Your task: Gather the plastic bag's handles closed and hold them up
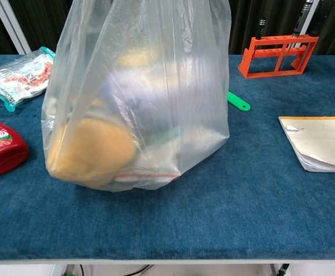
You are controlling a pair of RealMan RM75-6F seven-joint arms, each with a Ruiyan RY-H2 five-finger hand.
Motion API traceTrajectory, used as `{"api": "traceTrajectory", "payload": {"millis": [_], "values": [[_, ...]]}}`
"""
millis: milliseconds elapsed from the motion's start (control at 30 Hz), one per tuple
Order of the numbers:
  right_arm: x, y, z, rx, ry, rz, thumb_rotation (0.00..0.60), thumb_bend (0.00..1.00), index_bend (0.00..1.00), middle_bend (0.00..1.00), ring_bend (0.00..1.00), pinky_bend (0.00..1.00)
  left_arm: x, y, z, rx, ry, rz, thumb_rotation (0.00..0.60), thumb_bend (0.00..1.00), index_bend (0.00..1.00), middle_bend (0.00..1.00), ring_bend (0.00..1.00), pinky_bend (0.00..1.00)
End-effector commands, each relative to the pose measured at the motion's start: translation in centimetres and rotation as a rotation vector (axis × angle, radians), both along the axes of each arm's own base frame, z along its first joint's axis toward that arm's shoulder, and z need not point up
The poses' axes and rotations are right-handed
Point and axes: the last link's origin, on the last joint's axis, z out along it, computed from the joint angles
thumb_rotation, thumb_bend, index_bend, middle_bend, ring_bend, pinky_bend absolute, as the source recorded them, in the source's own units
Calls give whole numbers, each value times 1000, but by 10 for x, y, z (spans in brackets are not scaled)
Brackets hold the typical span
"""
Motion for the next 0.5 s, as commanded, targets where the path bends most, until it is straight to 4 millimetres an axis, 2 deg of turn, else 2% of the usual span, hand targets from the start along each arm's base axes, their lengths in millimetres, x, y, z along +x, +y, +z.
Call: {"api": "traceTrajectory", "payload": {"millis": [33, 267, 500], "values": [[0, -1, 0, -1, 2, -3, 600, 110, 0, 0, 0, 0, 1, 2, 2, 6, -1, 5, 62, 19, 338, 357, 320, 466], [-2, -1, 0, -9, 10, 4, 600, 110, 0, 0, 0, 0, -3, 9, 9, 40, 16, 25, 63, 19, 339, 368, 320, 469], [-1, -2, -2, -4, 9, 5, 600, 111, 0, 0, 0, 0, 1, 5, 11, 36, 10, -6, 60, 19, 343, 387, 322, 481]]}}
